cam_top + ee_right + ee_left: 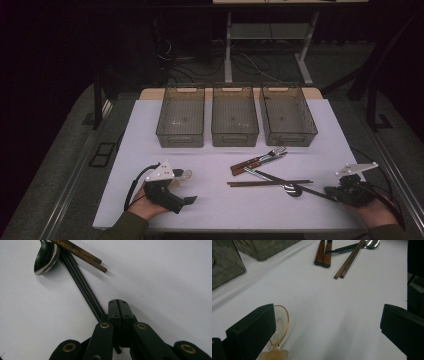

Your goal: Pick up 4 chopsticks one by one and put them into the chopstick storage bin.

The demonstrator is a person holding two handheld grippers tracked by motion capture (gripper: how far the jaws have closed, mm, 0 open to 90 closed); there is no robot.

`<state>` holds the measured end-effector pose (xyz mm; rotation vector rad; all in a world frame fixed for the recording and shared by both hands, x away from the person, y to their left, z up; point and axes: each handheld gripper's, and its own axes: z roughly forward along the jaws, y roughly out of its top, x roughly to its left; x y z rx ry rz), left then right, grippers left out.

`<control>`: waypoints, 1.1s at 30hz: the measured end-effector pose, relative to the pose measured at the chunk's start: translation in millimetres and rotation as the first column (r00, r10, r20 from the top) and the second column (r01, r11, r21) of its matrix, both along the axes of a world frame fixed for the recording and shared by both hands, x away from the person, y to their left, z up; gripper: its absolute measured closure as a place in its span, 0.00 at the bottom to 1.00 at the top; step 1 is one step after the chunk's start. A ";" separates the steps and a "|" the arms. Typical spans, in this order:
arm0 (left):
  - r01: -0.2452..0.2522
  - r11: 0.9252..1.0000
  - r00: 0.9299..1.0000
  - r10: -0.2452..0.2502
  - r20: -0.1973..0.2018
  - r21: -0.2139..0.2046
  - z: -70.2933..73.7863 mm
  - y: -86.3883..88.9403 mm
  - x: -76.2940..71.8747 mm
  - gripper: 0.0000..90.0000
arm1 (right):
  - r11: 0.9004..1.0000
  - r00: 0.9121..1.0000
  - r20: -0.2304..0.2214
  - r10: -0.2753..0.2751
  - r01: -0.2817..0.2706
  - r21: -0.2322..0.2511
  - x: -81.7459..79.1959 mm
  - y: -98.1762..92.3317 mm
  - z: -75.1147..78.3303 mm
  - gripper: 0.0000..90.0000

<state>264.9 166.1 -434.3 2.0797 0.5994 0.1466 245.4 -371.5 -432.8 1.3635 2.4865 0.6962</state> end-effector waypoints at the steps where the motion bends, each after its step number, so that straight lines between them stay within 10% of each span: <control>1: -0.001 1.000 1.000 0.001 -0.001 -0.002 -0.1 -0.2 0.0 0.00 | 1.000 1.000 0.010 0.002 -0.002 -0.006 0.6 -0.2 0.4 1.00; 10: -0.010 1.000 1.000 0.010 -0.005 -0.004 -0.8 -0.8 0.1 0.00 | 0.992 0.990 0.131 0.059 -0.073 0.105 22.7 21.0 28.4 0.96; 20: -0.006 1.000 1.000 0.006 -0.003 -0.008 -0.7 -0.2 0.2 0.00 | 0.951 0.963 0.078 0.257 -0.267 0.157 65.6 95.0 16.7 0.89; 33: -0.003 1.000 1.000 0.003 -0.005 -0.005 -0.8 -0.9 0.1 0.00 | 0.924 0.933 0.037 0.358 -0.360 0.132 75.7 118.2 0.7 0.83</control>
